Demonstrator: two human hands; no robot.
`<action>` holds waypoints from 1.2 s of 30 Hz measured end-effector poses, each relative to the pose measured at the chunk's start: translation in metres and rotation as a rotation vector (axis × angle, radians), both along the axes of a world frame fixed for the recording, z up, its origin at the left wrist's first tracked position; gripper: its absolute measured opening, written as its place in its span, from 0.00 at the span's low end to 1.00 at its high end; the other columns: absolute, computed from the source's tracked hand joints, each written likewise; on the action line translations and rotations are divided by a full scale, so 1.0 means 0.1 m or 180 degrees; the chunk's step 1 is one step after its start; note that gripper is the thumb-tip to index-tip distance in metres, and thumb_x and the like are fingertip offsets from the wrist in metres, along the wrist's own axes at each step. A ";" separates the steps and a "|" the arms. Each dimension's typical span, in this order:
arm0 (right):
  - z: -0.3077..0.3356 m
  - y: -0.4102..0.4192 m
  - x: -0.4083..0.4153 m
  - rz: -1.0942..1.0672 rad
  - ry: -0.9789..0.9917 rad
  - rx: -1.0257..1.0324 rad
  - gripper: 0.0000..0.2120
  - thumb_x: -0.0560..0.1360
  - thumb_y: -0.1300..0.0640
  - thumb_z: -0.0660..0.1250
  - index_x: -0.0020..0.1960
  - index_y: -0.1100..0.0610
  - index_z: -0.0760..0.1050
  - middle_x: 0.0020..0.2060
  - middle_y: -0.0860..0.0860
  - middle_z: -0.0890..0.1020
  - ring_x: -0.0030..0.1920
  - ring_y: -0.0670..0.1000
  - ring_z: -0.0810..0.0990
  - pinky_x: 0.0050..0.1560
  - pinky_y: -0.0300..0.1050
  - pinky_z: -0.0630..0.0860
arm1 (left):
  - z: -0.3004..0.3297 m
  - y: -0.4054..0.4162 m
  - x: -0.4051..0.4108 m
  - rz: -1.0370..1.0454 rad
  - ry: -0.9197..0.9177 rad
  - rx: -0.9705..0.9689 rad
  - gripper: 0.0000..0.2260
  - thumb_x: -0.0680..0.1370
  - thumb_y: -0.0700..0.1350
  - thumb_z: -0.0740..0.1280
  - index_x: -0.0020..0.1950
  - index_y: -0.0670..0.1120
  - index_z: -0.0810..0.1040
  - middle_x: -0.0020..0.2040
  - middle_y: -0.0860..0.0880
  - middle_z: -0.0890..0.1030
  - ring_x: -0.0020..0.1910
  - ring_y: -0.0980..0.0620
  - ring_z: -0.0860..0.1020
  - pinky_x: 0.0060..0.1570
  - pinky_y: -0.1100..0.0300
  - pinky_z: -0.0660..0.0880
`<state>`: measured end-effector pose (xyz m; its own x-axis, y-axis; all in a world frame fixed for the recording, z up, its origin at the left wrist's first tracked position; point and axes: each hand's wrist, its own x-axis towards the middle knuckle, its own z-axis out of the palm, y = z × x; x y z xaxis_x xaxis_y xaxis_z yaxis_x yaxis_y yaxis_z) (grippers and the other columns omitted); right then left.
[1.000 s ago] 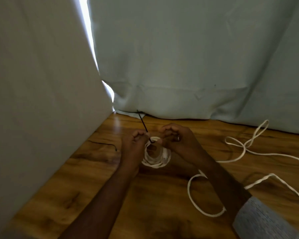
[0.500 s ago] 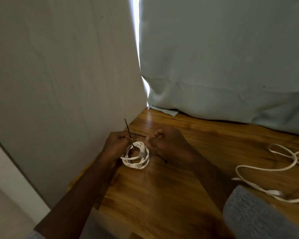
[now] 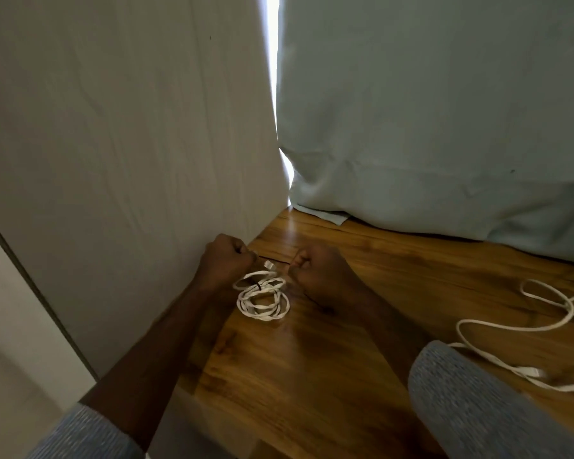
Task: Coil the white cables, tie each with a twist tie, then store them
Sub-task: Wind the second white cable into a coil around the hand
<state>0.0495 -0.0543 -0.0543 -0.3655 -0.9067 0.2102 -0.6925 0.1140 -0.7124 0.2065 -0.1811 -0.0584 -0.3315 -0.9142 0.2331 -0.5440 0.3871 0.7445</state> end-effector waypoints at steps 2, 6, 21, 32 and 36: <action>0.02 0.00 -0.05 -0.0036 0.0088 -0.0010 0.05 0.75 0.58 0.71 0.41 0.56 0.83 0.38 0.48 0.84 0.38 0.42 0.80 0.34 0.34 0.68 | 0.12 0.00 -0.03 -0.0053 0.0015 -0.0187 0.10 0.71 0.45 0.72 0.32 0.44 0.81 0.29 0.49 0.82 0.32 0.54 0.82 0.41 0.53 0.81; 0.08 0.10 -0.22 -0.0172 0.0228 -0.0016 0.05 0.73 0.59 0.72 0.40 0.57 0.84 0.37 0.47 0.85 0.37 0.40 0.80 0.34 0.36 0.71 | 0.37 0.23 -0.25 -0.0163 -0.0096 -0.1017 0.11 0.72 0.49 0.71 0.31 0.47 0.78 0.28 0.52 0.79 0.31 0.53 0.80 0.37 0.57 0.77; 0.06 2.02 -1.30 -0.1502 0.0582 -0.0101 0.17 0.68 0.60 0.73 0.25 0.50 0.72 0.22 0.44 0.74 0.27 0.40 0.73 0.37 0.36 0.66 | -0.07 1.87 -2.04 -0.2642 0.0101 -0.1512 0.09 0.69 0.49 0.63 0.31 0.47 0.75 0.31 0.49 0.78 0.32 0.47 0.77 0.31 0.53 0.73; -0.24 2.97 -1.46 -0.0984 0.0784 0.0160 0.09 0.69 0.62 0.75 0.45 0.49 0.83 0.39 0.40 0.82 0.43 0.40 0.80 0.45 0.34 0.75 | -0.45 2.13 -2.15 -0.3317 0.0181 -0.0890 0.04 0.69 0.41 0.74 0.43 0.48 0.82 0.37 0.54 0.81 0.36 0.58 0.79 0.35 0.60 0.76; -0.36 2.91 -1.44 -0.1039 0.1136 0.0040 0.15 0.65 0.60 0.75 0.50 0.50 0.83 0.47 0.45 0.84 0.52 0.48 0.79 0.55 0.48 0.75 | -0.46 2.03 -2.08 -0.3638 0.0109 -0.0826 0.12 0.68 0.42 0.79 0.48 0.46 0.82 0.43 0.52 0.80 0.41 0.56 0.79 0.39 0.65 0.75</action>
<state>-0.0943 0.2367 -0.0902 -0.5385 -0.7599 0.3641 -0.8200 0.3732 -0.4339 -0.0011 0.0220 -0.1042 -0.9192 -0.0124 0.3936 0.2373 0.7801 0.5789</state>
